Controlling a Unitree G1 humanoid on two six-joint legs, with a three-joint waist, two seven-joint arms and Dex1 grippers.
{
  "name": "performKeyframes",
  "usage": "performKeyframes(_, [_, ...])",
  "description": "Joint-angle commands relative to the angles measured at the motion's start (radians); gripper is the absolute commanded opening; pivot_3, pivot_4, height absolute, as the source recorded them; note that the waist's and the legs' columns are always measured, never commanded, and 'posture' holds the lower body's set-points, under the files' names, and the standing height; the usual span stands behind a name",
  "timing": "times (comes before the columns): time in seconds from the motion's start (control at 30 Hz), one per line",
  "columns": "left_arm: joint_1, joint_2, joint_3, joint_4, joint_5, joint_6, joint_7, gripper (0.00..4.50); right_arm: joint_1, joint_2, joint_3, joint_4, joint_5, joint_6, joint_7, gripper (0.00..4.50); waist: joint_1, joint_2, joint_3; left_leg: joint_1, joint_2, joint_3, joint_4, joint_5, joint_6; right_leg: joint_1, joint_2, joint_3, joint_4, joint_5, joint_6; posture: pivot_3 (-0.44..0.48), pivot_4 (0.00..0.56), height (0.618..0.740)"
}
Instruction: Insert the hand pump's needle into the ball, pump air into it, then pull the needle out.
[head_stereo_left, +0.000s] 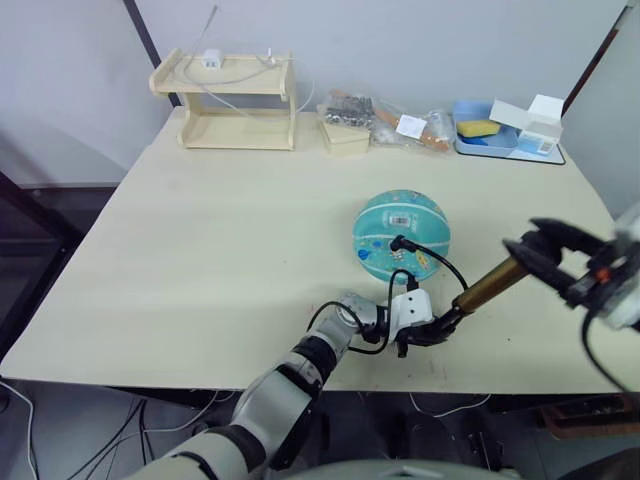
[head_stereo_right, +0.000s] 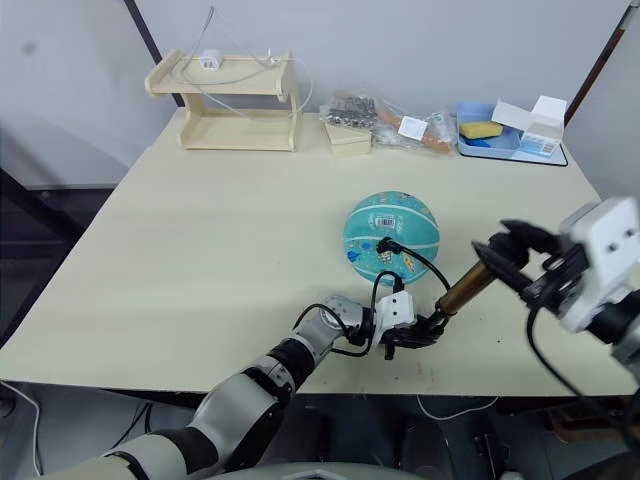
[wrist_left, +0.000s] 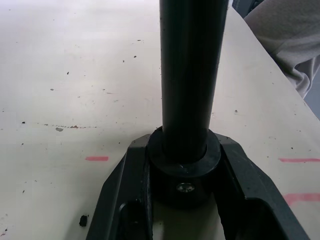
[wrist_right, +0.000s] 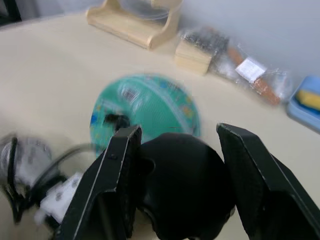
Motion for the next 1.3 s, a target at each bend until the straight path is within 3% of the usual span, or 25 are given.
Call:
performKeyframes(0.03, [0.036, 0.023, -0.014, 0.064, 0.029, 0.066, 0.007, 1.09, 0.072, 0.06, 0.344, 0.104, -0.236, -0.056, 0.064, 1.92, 0.0, -0.003, -0.006, 0.001, 0.001, 0.0, 0.0, 0.0, 0.0, 0.0, 0.001, 0.0, 0.0, 0.0, 0.0, 0.0, 0.15, 0.74])
performKeyframes(0.2, [0.04, 0.025, -0.014, 0.058, 0.026, 0.07, 0.008, 1.09, 0.068, 0.168, 0.556, 0.242, -0.437, -0.197, 0.116, 1.92, -0.001, -0.003, -0.009, 0.014, 0.008, -0.002, -0.001, -0.001, -0.002, 0.011, 0.005, 0.0, 0.0, -0.002, -0.003, 0.0, 0.15, 0.74])
performKeyframes(0.37, [0.038, 0.027, -0.015, 0.063, 0.029, 0.069, 0.012, 1.09, 0.041, 0.175, 0.498, 0.224, -0.459, -0.209, 0.142, 1.92, -0.003, -0.003, -0.016, 0.017, 0.01, -0.002, -0.006, -0.001, -0.001, 0.012, 0.009, 0.0, 0.0, -0.003, -0.006, 0.0, 0.15, 0.74])
performKeyframes(0.57, [0.036, 0.028, -0.018, 0.074, 0.033, 0.064, 0.014, 1.09, 0.003, 0.094, 0.235, 0.051, -0.278, -0.107, 0.145, 1.92, 0.003, 0.005, -0.008, 0.015, 0.008, -0.002, -0.006, -0.001, -0.001, 0.011, 0.006, 0.001, -0.001, -0.003, -0.006, 0.0, 0.15, 0.74])
performKeyframes(0.67, [0.037, 0.024, -0.021, 0.084, 0.037, 0.059, 0.013, 1.09, -0.073, -0.014, -0.044, -0.029, 0.023, -0.015, 0.101, 1.92, 0.006, 0.011, -0.001, 0.011, 0.005, -0.001, -0.005, 0.0, -0.001, 0.009, 0.004, 0.001, -0.002, -0.003, -0.006, 0.0, 0.15, 0.74])
performKeyframes(0.73, [0.037, 0.021, -0.023, 0.09, 0.038, 0.055, 0.014, 1.09, -0.103, -0.091, -0.198, -0.033, 0.198, 0.024, 0.069, 1.92, 0.006, 0.02, 0.008, 0.008, 0.004, 0.0, -0.004, 0.0, -0.001, 0.007, 0.002, 0.002, -0.002, -0.001, -0.009, 0.0, 0.15, 0.74])
performKeyframes(0.93, [0.037, 0.017, -0.026, 0.107, 0.04, 0.046, 0.019, 1.09, -0.162, -0.283, -0.544, 0.076, 0.551, 0.157, -0.005, 1.92, 0.01, 0.016, 0.014, -0.005, -0.005, 0.002, -0.003, 0.0, 0.0, -0.002, -0.004, 0.0, 0.0, 0.002, -0.006, 0.0, 0.15, 0.74])
performKeyframes(1.0, [0.038, 0.018, -0.027, 0.11, 0.041, 0.044, 0.021, 1.09, -0.163, -0.314, -0.594, 0.096, 0.591, 0.203, -0.014, 1.92, 0.009, 0.015, 0.015, -0.005, -0.005, 0.002, -0.002, 0.0, 0.0, -0.002, -0.004, 0.0, 0.0, 0.002, -0.006, 0.0, 0.15, 0.74])
performKeyframes(1.17, [0.038, 0.016, -0.029, 0.117, 0.041, 0.041, 0.026, 1.09, -0.091, -0.245, -0.465, 0.023, 0.488, 0.227, -0.003, 1.92, 0.009, 0.011, 0.015, -0.005, -0.005, 0.002, -0.001, 0.0, 0.0, -0.002, -0.004, 0.0, 0.0, 0.002, -0.006, 0.0, 0.15, 0.74])
performKeyframes(1.3, [0.036, 0.017, -0.03, 0.116, 0.038, 0.041, 0.027, 1.09, 0.034, -0.112, -0.17, 0.003, 0.194, 0.15, 0.053, 1.92, 0.002, 0.001, 0.005, -0.002, -0.005, 0.001, -0.001, 0.0, 0.0, 0.0, -0.004, 0.0, 0.001, 0.0, -0.002, 0.0, 0.15, 0.74])
